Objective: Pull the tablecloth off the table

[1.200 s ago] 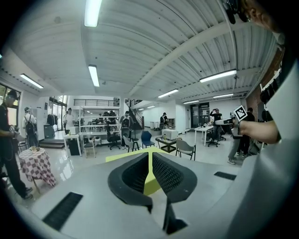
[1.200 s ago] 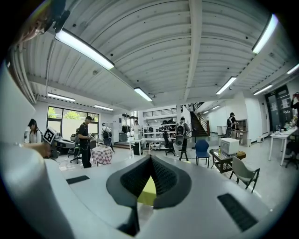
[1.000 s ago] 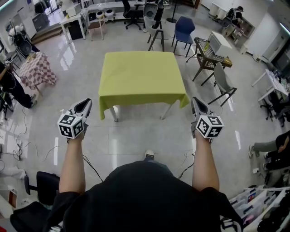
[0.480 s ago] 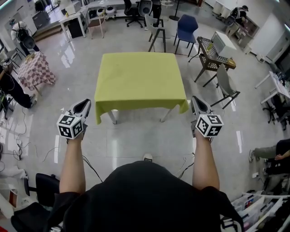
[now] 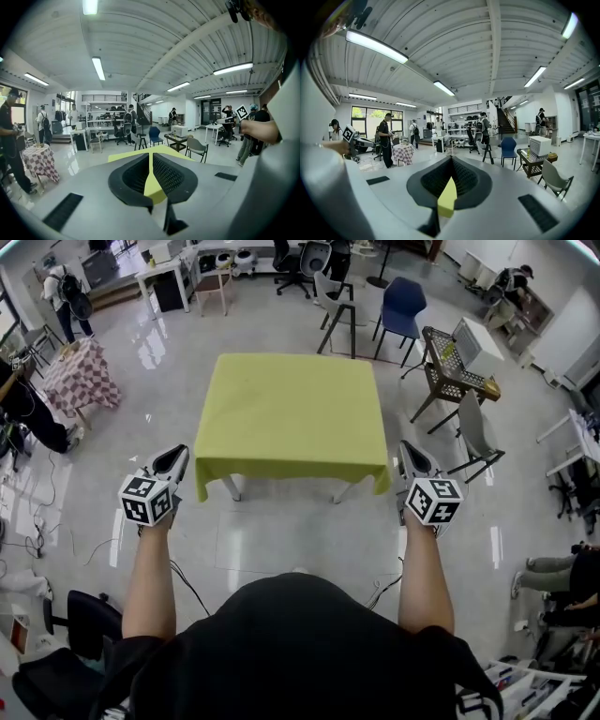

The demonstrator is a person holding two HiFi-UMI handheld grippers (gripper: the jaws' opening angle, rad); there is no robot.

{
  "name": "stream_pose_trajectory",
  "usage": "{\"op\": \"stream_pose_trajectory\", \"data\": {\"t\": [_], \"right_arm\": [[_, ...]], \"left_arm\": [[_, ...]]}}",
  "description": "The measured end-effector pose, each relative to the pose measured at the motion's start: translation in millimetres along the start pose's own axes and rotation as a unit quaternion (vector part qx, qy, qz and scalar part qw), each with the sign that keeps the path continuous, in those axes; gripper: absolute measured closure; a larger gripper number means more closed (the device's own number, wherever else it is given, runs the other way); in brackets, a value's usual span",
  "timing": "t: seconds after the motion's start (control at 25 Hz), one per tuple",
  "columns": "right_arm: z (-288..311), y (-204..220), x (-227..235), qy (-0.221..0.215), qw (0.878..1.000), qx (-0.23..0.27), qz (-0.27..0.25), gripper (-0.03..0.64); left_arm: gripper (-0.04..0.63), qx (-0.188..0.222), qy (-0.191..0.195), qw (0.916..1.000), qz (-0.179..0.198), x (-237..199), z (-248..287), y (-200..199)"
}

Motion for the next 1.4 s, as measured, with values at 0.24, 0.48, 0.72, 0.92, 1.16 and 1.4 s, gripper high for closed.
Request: {"op": "stream_pose_trajectory", "data": {"t": [0.24, 0.48, 0.72, 0.92, 1.16, 1.4], "right_arm": [[33.3, -14.9, 31.0, -0.021, 1.000, 0.003, -0.007, 0.603], [56.2, -24.4, 50.1, -0.041, 0.999, 0.004, -0.017, 0.603], [66.0, -32.1, 59.7, -0.045, 0.999, 0.010, -0.016, 0.603], [83.3, -31.7, 61.8, -0.046, 0.999, 0.006, -0.014, 0.603], [110.2, -31.0, 46.8, -0.040, 0.999, 0.002, -0.011, 0.603], [138.9, -43.1, 28.8, -0.029, 1.000, 0.001, -0.011, 0.603]], "left_arm": [[0.552, 0.002, -0.017, 0.9998, -0.004, 4.4, 30.2, -15.6], [0.552, 0.007, -0.029, 0.9995, -0.007, 13.8, 52.6, -24.2], [0.552, 0.006, -0.038, 0.9992, -0.012, 13.7, 55.2, -25.1], [0.552, 0.007, -0.040, 0.9990, -0.016, 3.0, 65.1, -25.8], [0.554, 0.002, -0.034, 0.9991, -0.024, -30.7, 75.8, -19.1], [0.554, 0.003, -0.022, 0.9995, -0.023, -75.5, 88.4, -29.8]]}}
Point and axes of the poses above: the fingertips, and each gripper's own axes: z forward along the fingers, x to its right, y out of its underside, the point moved 6 cm from there along -z, backward along the fingers, and after that the axes turned 12 degrees about y, right-handed, at the moved point
